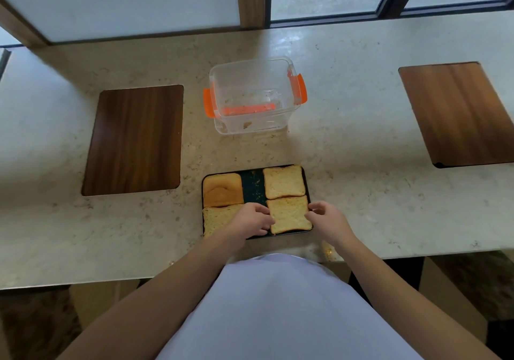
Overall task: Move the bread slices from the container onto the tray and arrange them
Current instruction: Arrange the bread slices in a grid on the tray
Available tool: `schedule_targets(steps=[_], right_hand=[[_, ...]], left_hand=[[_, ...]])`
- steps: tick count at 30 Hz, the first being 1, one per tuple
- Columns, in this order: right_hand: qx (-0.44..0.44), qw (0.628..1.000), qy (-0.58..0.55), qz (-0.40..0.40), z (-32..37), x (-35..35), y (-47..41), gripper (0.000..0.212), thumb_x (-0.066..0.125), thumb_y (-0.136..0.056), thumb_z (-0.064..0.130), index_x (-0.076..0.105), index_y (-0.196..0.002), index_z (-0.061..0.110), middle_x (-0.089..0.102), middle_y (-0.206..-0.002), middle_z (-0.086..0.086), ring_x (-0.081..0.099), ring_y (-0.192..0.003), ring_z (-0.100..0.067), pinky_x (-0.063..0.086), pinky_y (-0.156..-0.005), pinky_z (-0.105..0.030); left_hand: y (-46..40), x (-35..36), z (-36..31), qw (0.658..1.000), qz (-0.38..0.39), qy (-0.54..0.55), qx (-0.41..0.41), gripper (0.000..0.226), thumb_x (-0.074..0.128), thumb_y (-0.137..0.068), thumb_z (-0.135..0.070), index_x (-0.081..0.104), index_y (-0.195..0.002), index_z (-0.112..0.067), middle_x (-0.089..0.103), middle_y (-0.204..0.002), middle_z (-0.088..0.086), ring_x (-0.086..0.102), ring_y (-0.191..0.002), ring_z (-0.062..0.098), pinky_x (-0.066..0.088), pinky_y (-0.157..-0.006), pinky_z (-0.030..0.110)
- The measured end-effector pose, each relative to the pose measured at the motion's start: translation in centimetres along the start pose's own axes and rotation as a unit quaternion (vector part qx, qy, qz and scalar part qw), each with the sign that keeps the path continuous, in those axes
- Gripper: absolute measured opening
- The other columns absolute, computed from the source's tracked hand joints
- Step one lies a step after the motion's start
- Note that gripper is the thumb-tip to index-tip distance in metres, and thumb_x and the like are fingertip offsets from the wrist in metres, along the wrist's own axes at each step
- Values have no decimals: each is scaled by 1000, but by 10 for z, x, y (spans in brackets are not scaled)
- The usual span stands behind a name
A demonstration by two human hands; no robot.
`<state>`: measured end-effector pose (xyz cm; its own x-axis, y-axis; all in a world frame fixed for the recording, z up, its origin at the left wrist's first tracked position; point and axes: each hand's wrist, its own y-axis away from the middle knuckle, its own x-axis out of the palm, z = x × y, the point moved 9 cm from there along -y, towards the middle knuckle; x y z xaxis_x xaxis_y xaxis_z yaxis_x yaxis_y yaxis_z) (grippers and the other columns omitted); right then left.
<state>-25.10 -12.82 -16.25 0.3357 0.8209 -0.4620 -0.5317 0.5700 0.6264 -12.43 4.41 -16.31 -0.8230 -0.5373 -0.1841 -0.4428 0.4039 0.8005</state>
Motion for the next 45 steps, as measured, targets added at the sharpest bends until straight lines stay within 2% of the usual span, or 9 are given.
schedule_targets(steps=[8,12,15,21,25,30,37,41,45], right_hand=[[-42,996,82,15,-1,1,3,39,57,-91,23,63,-129,16,67,-115,3,59,-99,-11,45,-82,-25],[-91,974,204,23,11,7,6,27,53,-90,24,70,-110,17,68,-107,-3,62,-87,-14,55,-77,-33],[-126,961,244,0,22,8,9,33,52,-92,25,65,-120,16,63,-112,-2,60,-91,-15,54,-81,-35],[-88,974,203,-44,10,-11,6,31,58,-88,15,64,-118,17,66,-106,3,62,-88,-13,53,-73,-30],[32,999,26,36,-30,-9,-1,33,68,-85,9,62,-117,14,65,-98,-1,67,-79,-16,50,-51,-20],[77,988,-103,87,-45,1,1,34,77,-82,8,60,-111,15,67,-101,-10,74,-69,-22,57,-50,-28],[81,988,-109,68,-47,3,-5,28,76,-85,10,63,-109,9,70,-97,-9,72,-77,-21,55,-48,-24],[91,990,-91,62,-49,4,-10,21,77,-84,14,64,-100,10,73,-97,-13,72,-83,-22,56,-58,-29],[98,992,-34,67,-41,2,-14,28,78,-83,15,61,-105,10,70,-96,-9,70,-78,-19,58,-67,-35]], left_hand=[[-5,3,2,1000,-15,-28,-2,51,64,-90,-9,50,-139,-8,64,-114,9,66,-98,18,58,-89,35],[-5,5,-3,998,-13,-66,11,51,61,-92,-15,49,-141,-8,63,-117,6,65,-97,15,58,-86,33],[0,8,-10,992,-18,-115,44,51,58,-92,-22,47,-141,-12,62,-113,1,64,-96,16,58,-88,41],[4,6,-11,982,-15,-174,69,51,59,-92,-17,43,-141,-15,64,-100,2,64,-89,18,57,-77,38],[4,9,-9,976,-9,-202,74,59,54,-93,-15,29,-147,-15,67,-97,8,66,-88,22,56,-78,48],[-2,13,-6,983,0,-177,52,59,56,-92,-15,28,-144,-17,69,-98,13,67,-84,21,54,-65,39],[-7,12,1,985,0,-171,33,62,58,-90,-27,28,-144,-22,69,-98,8,70,-91,23,58,-75,46],[-6,12,3,983,5,-177,36,58,58,-90,-32,33,-141,-20,67,-96,4,69,-91,21,57,-82,47],[1,4,-3,978,-24,-192,73,51,55,-93,-28,36,-139,-16,68,-89,8,65,-75,18,51,-62,38]])
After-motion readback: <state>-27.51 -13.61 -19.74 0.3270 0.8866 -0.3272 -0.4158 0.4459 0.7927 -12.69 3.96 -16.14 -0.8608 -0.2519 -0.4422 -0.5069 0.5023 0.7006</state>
